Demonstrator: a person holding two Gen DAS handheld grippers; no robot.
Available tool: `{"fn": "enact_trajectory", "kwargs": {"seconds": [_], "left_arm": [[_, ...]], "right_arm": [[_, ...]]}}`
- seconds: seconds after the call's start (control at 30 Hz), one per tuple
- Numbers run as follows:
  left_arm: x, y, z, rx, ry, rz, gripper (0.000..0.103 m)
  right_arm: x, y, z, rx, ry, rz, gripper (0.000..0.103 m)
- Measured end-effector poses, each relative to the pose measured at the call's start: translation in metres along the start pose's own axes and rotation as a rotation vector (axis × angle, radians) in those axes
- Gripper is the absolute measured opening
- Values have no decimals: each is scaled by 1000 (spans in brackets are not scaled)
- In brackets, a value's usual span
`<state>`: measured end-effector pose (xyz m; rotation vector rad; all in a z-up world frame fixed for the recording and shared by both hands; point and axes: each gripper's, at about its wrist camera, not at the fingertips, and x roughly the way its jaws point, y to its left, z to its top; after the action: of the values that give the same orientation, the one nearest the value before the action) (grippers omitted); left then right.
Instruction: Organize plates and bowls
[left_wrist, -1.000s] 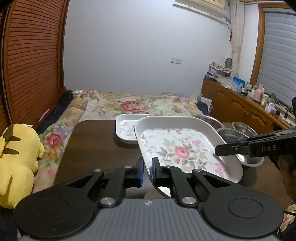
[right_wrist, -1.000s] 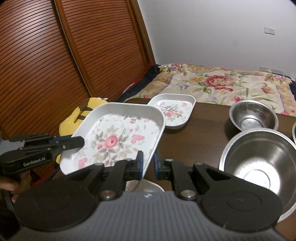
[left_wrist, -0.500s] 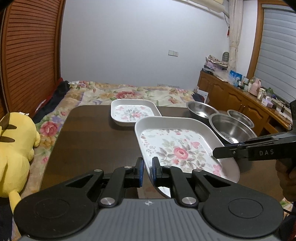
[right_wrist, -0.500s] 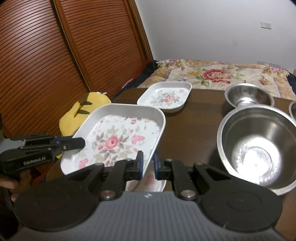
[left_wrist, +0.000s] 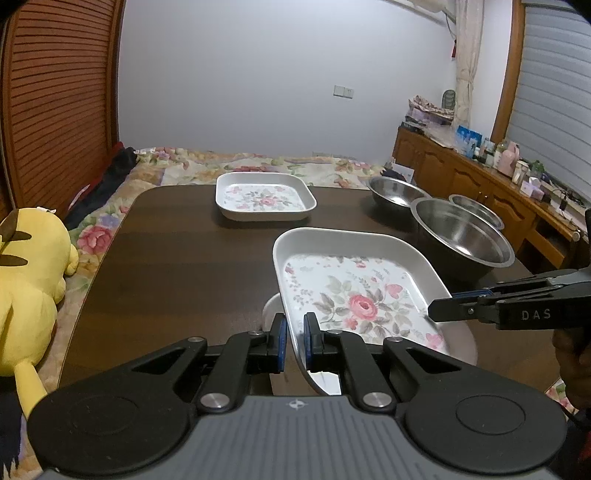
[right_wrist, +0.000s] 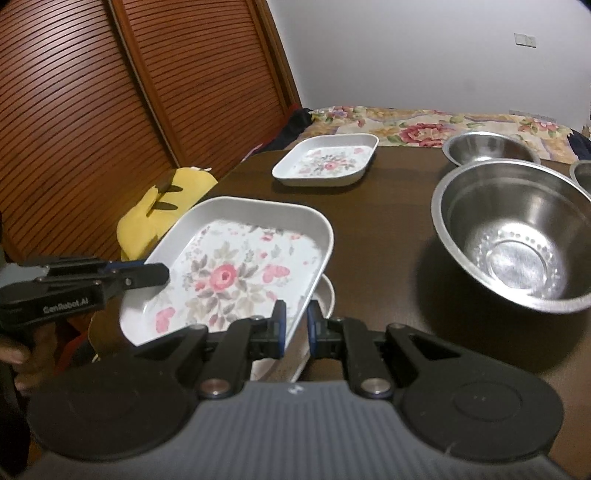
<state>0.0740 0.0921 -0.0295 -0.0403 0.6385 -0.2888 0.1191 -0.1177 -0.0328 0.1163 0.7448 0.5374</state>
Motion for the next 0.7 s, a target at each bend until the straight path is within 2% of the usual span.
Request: {"fn": "enact_trajectory", "kwargs": {"seconds": [0.5,0.7], "left_arm": [[8,-3,-18,22,34,35,11],[13,-7,-21,42,43,58,11]], "right_arm": [[1,5,-17,-11,-14,-26,13],[1,13,-26,-33,-74,-68,13]]}}
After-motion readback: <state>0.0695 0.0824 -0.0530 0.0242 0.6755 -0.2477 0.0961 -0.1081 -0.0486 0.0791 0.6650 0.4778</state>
